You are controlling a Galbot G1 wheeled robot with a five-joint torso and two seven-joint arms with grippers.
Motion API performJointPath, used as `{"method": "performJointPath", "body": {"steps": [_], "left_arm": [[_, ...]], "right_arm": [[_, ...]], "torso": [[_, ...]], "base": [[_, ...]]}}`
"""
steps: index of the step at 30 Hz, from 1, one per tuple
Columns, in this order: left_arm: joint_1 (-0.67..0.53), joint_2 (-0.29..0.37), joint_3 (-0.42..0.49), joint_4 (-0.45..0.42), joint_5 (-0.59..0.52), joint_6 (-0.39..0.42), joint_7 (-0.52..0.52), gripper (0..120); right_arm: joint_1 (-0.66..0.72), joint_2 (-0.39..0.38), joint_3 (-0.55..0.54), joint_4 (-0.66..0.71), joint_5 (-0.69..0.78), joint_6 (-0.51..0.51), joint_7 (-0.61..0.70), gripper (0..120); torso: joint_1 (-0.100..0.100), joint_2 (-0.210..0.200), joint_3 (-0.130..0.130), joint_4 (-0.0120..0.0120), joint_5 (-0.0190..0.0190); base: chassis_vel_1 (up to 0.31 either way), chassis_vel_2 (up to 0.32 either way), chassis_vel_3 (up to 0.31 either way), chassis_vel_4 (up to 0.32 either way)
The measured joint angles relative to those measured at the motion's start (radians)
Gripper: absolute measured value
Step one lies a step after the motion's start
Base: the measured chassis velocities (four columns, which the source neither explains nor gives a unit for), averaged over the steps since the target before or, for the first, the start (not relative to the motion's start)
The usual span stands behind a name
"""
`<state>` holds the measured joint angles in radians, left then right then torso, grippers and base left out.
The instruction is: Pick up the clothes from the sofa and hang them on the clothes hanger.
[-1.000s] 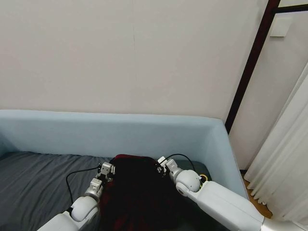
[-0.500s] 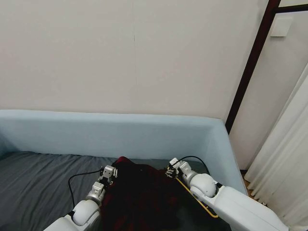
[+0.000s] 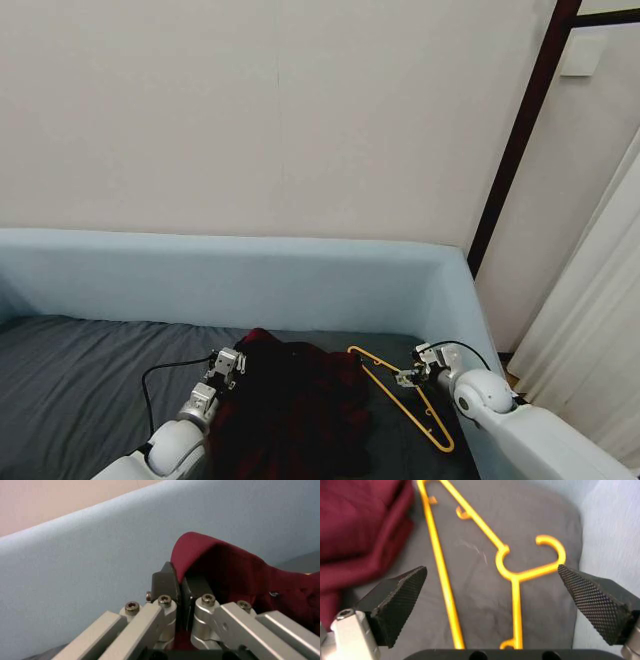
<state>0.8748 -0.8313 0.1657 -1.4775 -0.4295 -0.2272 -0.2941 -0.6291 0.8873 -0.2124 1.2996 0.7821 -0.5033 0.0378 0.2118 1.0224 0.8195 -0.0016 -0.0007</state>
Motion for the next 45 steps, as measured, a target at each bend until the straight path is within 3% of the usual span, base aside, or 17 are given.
{"method": "performJointPath", "body": {"steps": [7,18,23,26,31,45], "left_arm": [[0.019,0.020,-0.010,-0.035,-0.032,-0.017,0.018,0],[0.028,0.029,-0.015,-0.029,-0.039,-0.055,0.050,0],[0.030,0.027,-0.017,-0.031,-0.039,-0.058,0.052,0],[0.033,0.024,-0.020,-0.031,-0.037,-0.058,0.050,0],[0.041,0.018,-0.024,-0.029,-0.037,-0.059,0.050,0],[0.064,0.020,-0.047,-0.042,-0.031,-0.059,0.048,0]], "right_arm": [[0.021,0.074,-0.006,-0.190,-0.082,0.031,-0.089,100],[0.068,0.159,0.002,-0.371,-0.122,0.064,-0.125,100],[0.082,0.168,0.003,-0.402,-0.121,0.069,-0.133,86],[0.087,0.179,0.010,-0.444,-0.136,0.077,-0.146,68],[0.094,0.193,0.017,-0.509,-0.168,0.097,-0.181,51],[0.094,0.195,0.042,-0.510,-0.118,0.074,-0.161,4]], "torso": [[0.000,0.000,0.000,0.0003,-0.0001],[0.000,0.000,0.000,0.0003,-0.0002],[0.000,0.000,0.000,0.0004,-0.0002],[0.000,0.000,0.000,0.0002,-0.0002],[0.000,0.000,0.000,0.0009,0.0000],[0.000,0.000,0.000,0.0004,-0.0002]], "base": [[0.000,0.000,0.000,0.000],[0.000,0.000,0.000,0.000],[0.000,0.000,0.000,0.000],[0.000,0.000,0.000,0.000],[0.000,0.000,0.000,0.000],[0.000,0.000,0.000,0.000]]}}
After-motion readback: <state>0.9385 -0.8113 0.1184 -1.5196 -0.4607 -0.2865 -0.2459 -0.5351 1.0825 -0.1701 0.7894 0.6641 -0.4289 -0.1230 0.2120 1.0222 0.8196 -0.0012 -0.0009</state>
